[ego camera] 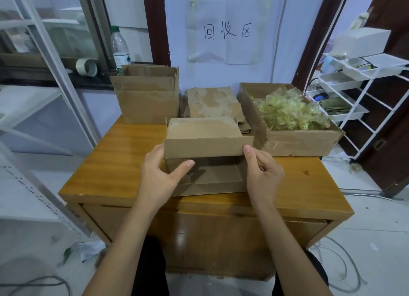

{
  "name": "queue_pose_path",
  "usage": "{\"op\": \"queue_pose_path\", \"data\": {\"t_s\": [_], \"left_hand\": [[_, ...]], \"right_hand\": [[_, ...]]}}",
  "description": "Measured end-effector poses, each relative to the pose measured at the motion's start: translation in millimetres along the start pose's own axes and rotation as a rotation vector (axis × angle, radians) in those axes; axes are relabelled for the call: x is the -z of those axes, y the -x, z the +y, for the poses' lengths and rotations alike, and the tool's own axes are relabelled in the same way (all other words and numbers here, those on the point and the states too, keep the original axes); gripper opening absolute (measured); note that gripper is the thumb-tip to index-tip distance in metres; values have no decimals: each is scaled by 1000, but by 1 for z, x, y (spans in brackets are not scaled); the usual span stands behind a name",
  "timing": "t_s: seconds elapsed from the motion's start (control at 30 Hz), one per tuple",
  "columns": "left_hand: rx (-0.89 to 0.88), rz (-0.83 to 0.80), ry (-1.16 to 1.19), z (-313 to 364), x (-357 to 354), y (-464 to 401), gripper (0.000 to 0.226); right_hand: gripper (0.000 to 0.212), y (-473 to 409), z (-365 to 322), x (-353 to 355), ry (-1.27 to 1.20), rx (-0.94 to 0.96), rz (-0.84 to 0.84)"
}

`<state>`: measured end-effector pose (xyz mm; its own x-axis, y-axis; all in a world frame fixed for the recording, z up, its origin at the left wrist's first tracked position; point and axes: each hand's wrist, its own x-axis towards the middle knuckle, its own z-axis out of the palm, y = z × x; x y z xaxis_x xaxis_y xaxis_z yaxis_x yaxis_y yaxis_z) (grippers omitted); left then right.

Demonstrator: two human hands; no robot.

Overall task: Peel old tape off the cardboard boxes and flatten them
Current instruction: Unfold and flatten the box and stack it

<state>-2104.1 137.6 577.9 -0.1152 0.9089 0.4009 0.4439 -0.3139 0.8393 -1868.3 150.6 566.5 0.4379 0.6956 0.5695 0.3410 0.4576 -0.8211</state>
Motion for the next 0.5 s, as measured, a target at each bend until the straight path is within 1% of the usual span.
{"op": "queue_pose_path", "data": {"t_s": [0.07, 0.13, 0.27, 0.33, 0.43, 0.5], "left_hand": [[16, -12, -65, -4, -4, 2, 75], [46, 17, -90, -5, -11, 3, 85], [12, 153, -93, 0, -22, 2, 74], [-14, 200, -81, 0, -24, 4, 78], [-35, 163, -30, 0, -18, 7, 95], [-58, 100, 6, 1, -10, 9, 96]], "right_hand": [[11, -1, -3, 0, 27, 7, 5], [11, 0, -4, -1, 40, 6, 5], [12, 4, -4, 1, 20, -22, 9], [13, 5, -4, 2, 4, -67, -3], [13, 5, -5, 4, -37, -116, -32], [13, 4, -5, 5, -33, -114, -50]]}}
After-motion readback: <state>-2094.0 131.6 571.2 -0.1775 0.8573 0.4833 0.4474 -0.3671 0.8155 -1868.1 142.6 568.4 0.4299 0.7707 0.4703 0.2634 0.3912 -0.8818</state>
